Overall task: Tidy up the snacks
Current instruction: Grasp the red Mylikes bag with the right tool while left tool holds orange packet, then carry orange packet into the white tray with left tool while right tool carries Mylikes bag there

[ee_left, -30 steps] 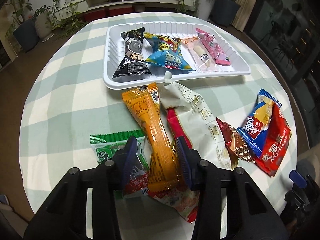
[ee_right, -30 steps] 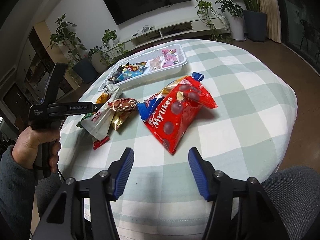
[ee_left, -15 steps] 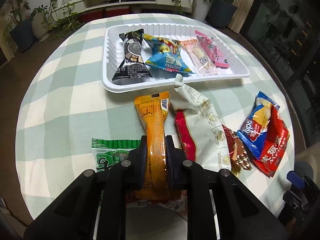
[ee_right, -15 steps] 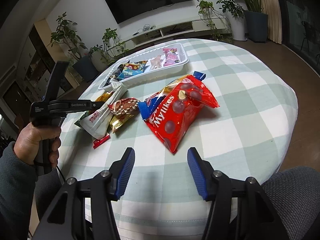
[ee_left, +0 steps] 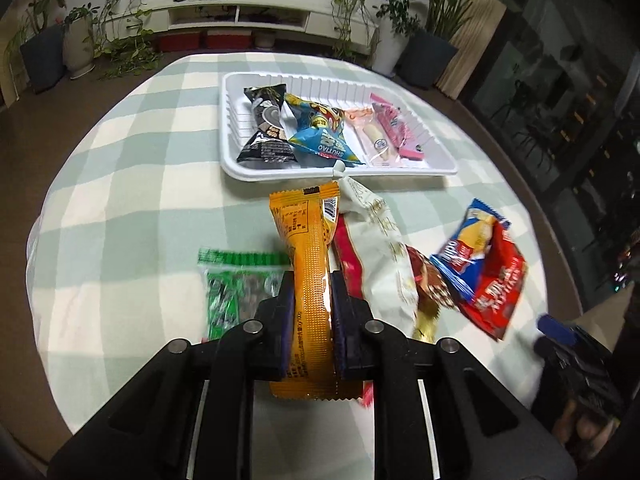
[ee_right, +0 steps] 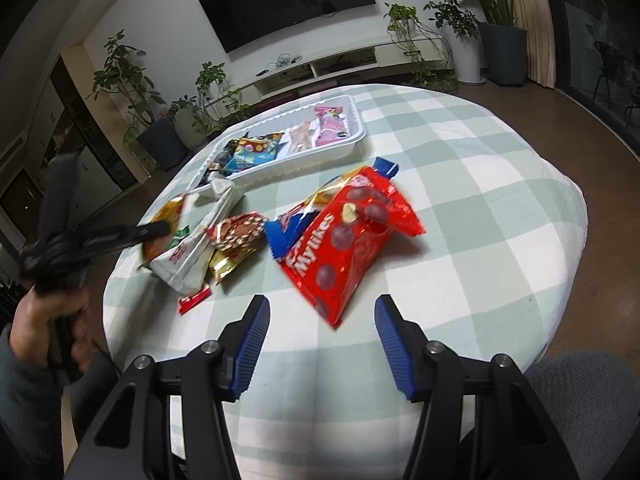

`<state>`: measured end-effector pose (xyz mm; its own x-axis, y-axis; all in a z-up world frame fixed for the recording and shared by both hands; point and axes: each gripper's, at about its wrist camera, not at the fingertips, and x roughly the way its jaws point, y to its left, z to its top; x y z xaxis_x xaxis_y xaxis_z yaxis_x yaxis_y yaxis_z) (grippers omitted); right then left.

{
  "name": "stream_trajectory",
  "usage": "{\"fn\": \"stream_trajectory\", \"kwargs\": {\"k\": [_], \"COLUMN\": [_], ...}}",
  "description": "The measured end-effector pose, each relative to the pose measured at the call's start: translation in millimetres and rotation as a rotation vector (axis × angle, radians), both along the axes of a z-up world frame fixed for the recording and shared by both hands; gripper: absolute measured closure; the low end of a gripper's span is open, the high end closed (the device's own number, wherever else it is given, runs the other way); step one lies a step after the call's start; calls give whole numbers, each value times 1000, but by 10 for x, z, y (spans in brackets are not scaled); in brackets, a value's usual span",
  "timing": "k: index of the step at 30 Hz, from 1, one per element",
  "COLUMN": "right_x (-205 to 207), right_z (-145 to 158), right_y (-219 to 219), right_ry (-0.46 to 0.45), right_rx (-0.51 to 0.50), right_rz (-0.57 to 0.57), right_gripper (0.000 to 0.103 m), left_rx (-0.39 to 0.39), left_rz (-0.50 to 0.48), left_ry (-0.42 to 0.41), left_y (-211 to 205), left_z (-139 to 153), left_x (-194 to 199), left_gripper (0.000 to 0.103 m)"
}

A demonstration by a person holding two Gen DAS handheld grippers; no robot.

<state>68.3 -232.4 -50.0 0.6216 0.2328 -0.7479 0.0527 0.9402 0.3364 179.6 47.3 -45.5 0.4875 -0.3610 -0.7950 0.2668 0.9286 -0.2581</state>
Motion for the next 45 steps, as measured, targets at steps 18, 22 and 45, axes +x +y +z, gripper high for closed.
{"fn": "stream_trajectory", "kwargs": {"k": [18, 22, 45], "right_x": [756, 756, 652], "right_z": [-353, -402, -454], "right_y": [-250, -270, -496], "right_ry": [146, 142, 100], "right_rx": [221, 241, 327], "right_rz": [-141, -143, -166], "right_gripper": [41, 41, 72], "left_rx": [-182, -191, -214], "left_rz": [38, 31, 38], "left_ry": [2, 12, 22], "left_y": [279, 245, 283], "left_z": [-130, -170, -216], "left_x": [-875, -855, -863], "left_gripper": [88, 88, 88]}}
